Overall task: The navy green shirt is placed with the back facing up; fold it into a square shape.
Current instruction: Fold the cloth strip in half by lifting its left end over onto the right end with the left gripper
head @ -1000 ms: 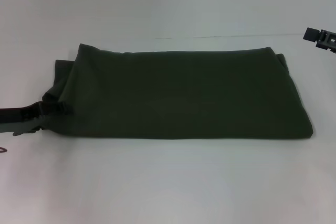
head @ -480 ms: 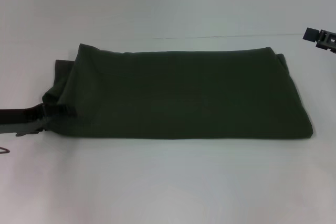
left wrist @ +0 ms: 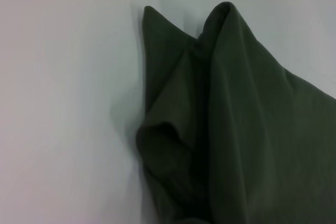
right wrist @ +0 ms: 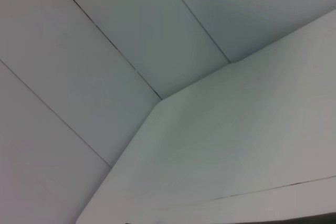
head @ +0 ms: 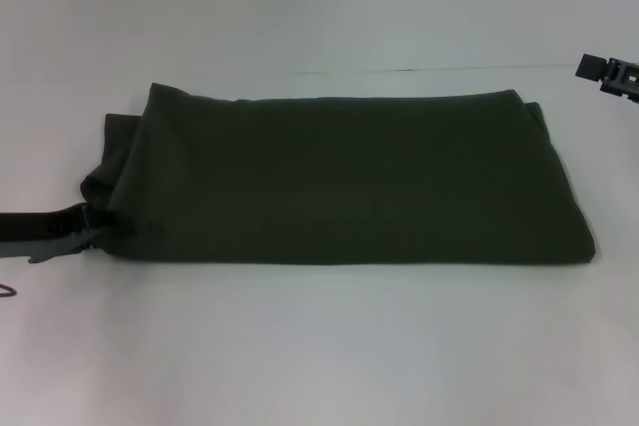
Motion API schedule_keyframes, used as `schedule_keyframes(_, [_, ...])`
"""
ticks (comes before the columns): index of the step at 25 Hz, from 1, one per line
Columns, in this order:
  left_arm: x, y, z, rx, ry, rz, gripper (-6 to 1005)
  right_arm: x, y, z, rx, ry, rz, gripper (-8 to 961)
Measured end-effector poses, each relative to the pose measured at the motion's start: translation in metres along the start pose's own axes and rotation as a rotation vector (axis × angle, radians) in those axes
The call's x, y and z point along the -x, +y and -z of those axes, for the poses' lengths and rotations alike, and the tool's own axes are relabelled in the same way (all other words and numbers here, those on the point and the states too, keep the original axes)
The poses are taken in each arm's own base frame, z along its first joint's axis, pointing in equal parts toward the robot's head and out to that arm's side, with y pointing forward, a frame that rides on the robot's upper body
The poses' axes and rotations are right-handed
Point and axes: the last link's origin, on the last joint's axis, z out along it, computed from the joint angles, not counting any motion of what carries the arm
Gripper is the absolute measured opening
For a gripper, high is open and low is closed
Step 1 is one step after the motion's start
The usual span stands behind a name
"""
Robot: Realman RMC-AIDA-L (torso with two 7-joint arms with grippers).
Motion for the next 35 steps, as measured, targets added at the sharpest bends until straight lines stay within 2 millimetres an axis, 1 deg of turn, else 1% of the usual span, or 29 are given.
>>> schedule_keyframes(3, [-0.001, 0.000, 0.000, -0.003, 0.004, -0.001, 414, 0.000, 0.000, 0.000, 0.001, 0.000, 0.000, 916])
schedule_keyframes(8, [-0.002, -0.001, 0.001, -0.006, 0.007, -0.001, 208, 0.000, 0.000, 0.000, 0.000, -0.001, -0.001, 916])
schedule_keyframes(19, [-0.001, -0.006, 0.006, -0.003, 0.029, 0.003, 40, -0.005, 0.001, -0.002, 0.004, 0.001, -0.007, 916])
schedule_keyframes(22, [0.004, -0.012, 0.011, 0.007, 0.045, 0.009, 40, -0.009, 0.002, -0.004, 0.010, -0.004, -0.018, 916])
schedule_keyframes(26, [0.010, -0.025, 0.025, 0.033, 0.088, 0.021, 40, -0.015, 0.006, -0.010, 0.031, -0.026, -0.031, 916])
schedule_keyframes(28, [0.013, -0.034, 0.036, 0.026, 0.116, 0.020, 40, -0.018, 0.009, -0.014, 0.043, -0.030, -0.036, 916])
schedule_keyframes(35, [0.020, -0.063, 0.073, -0.063, 0.175, 0.012, 39, -0.029, 0.019, -0.033, 0.079, -0.030, -0.056, 916])
